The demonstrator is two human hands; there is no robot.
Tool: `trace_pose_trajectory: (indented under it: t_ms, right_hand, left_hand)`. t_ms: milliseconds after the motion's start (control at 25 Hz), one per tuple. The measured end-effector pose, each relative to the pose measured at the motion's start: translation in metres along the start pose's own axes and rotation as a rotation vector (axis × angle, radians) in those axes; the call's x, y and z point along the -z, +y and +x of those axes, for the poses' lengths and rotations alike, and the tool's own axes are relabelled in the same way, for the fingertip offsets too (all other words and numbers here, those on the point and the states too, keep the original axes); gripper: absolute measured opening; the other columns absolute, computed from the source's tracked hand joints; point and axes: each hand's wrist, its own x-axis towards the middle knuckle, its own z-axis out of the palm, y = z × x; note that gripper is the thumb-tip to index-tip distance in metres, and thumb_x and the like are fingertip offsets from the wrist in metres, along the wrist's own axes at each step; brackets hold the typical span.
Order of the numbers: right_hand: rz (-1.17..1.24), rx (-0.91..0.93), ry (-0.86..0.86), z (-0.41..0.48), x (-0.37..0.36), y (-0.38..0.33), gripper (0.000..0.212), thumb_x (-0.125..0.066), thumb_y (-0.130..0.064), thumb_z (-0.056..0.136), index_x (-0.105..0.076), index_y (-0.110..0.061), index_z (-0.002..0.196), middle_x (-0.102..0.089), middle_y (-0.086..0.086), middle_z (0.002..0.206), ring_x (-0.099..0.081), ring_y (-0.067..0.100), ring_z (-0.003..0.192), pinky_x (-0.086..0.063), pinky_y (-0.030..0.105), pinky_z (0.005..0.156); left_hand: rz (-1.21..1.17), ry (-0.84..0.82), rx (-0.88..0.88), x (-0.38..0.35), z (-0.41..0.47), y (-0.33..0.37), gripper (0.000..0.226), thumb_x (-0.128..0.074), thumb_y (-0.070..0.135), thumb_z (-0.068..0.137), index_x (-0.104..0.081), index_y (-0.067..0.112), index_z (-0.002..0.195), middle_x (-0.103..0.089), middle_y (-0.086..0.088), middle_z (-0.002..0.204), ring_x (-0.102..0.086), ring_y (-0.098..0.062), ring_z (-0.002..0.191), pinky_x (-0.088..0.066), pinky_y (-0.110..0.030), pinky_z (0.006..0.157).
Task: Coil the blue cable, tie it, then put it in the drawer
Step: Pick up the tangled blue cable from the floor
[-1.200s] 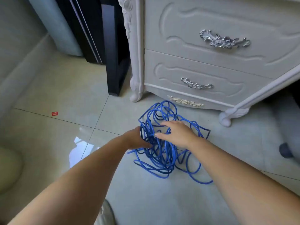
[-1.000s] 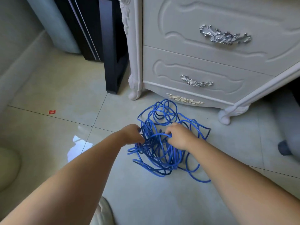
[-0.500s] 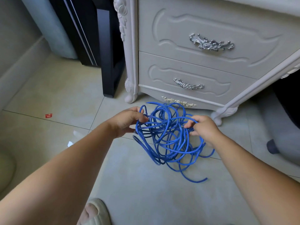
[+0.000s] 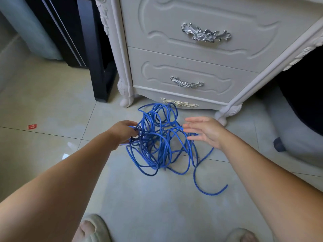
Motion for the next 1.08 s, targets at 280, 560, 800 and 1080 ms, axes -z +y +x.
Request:
trace_pose_trajectory:
  t_ms: [280,560,800,1080]
  right_hand:
    - [-0.122,-0.083,0.478,0.009,0.015,0.030,0.029,-0.040,-0.001,0.096,-0.056,-0.015,0.076,-0.056,0.007,0.065,-0.053,0.017,0.054,-0.046,0.024,0.051]
    - [-0.490,-0.307,-0.060,-0.004,-0.007,0.074,0.050,-0.066,-0.004,0.084,-0.049,-0.033,0.120,-0.053,-0.006,0.116,-0.047,0.013,0.106,-0.040,0.027,0.079]
    - [-0.538,-0.134,0.348,-0.001,-0.016,0.058,0.006,-0.058,-0.021,0.094,-0.058,-0.015,0.095,-0.060,0.008,0.091,-0.053,0.026,0.087,-0.041,0.031,0.071]
    - [-0.713,0.276,0.266,-0.044,-0.046,-0.002,0.062,-0.056,-0.006,0.084,-0.044,-0.026,0.142,-0.033,0.003,0.148,-0.034,0.021,0.137,-0.034,0.030,0.106]
  left_hand:
    - [0.287,0.092,-0.025,-0.003,0.008,-0.002,0.051,-0.064,0.004,0.087,-0.052,0.015,0.135,-0.059,-0.011,0.124,-0.052,-0.020,0.094,-0.040,-0.029,0.080]
    - [0.737,-0.030,-0.071,-0.004,0.010,-0.023,0.053,-0.064,0.006,0.082,-0.051,0.020,0.132,-0.060,0.001,0.102,-0.053,-0.020,0.092,-0.042,-0.025,0.072]
    - [0.537,-0.128,-0.106,0.000,0.001,-0.010,0.021,-0.070,0.033,0.088,-0.067,0.017,0.101,-0.067,0.000,0.084,-0.061,-0.010,0.069,-0.044,-0.019,0.060]
    - [0.286,-0.204,-0.117,-0.022,-0.049,0.055,0.027,-0.064,0.031,0.094,-0.059,0.011,0.075,-0.050,0.000,0.060,-0.049,-0.010,0.052,-0.059,-0.027,0.061]
